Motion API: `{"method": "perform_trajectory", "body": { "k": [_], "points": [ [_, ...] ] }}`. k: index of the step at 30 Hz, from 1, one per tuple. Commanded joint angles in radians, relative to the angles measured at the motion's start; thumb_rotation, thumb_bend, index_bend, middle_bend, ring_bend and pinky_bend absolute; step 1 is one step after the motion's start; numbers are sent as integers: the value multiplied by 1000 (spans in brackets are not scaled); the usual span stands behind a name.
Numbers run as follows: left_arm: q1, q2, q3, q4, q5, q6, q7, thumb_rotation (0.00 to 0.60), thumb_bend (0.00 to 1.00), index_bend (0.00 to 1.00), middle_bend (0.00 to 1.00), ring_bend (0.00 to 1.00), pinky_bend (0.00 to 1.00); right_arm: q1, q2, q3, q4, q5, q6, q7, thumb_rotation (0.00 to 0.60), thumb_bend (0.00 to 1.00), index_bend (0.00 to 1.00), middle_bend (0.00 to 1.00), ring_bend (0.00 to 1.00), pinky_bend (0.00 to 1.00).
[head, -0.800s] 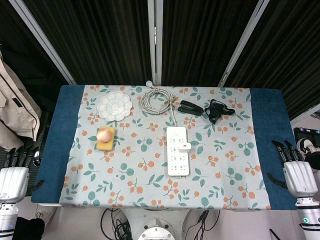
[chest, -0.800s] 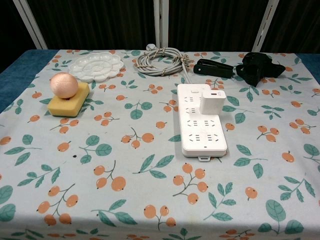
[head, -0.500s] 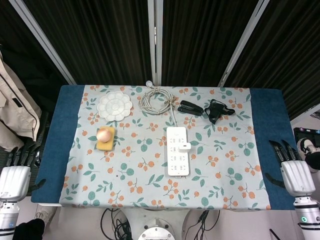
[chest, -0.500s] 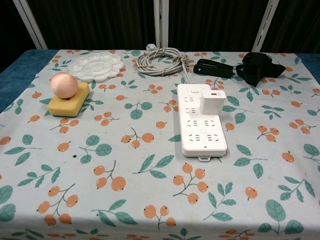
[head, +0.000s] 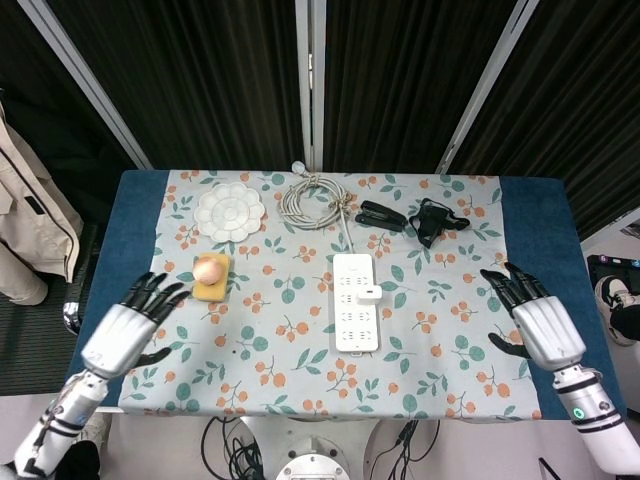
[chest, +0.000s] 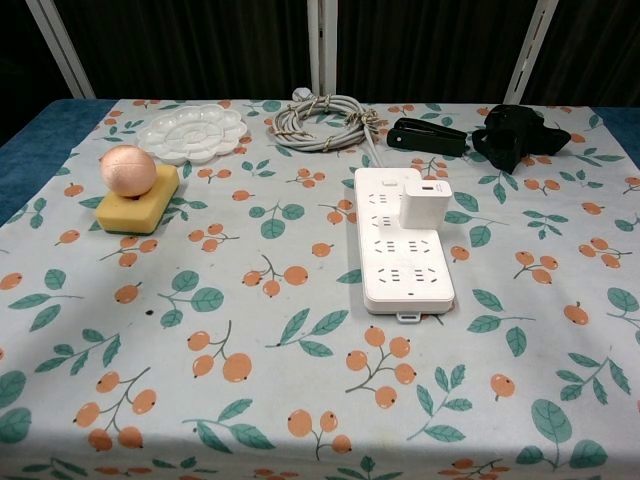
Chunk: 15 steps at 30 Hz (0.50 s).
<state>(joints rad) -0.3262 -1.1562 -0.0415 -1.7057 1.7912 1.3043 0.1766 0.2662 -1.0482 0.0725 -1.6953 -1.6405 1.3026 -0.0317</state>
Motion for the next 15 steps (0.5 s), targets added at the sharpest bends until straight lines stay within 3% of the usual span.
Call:
{"method": "perform_trajectory", "body": {
  "k": [1, 6, 15],
  "points": [
    [-179, -89, -11, 4, 95, -197, -29, 600, 106, 154, 133, 10, 82, 109, -5, 37, -37, 16, -131, -9, 600, 121, 0, 152, 4, 172],
    [-345, -237, -20, 72, 127, -366, -65, 600, 157, 154, 141, 10, 81, 242, -39, 82, -59, 69, -300, -20, 600, 141, 0, 154, 9, 172],
    [-513, -450, -37, 227, 114, -468, -107, 600, 167, 144, 126, 19, 86, 441, -167, 128, -11, 211, -543, -140, 600, 207, 0, 182, 12, 174]
  ]
}}
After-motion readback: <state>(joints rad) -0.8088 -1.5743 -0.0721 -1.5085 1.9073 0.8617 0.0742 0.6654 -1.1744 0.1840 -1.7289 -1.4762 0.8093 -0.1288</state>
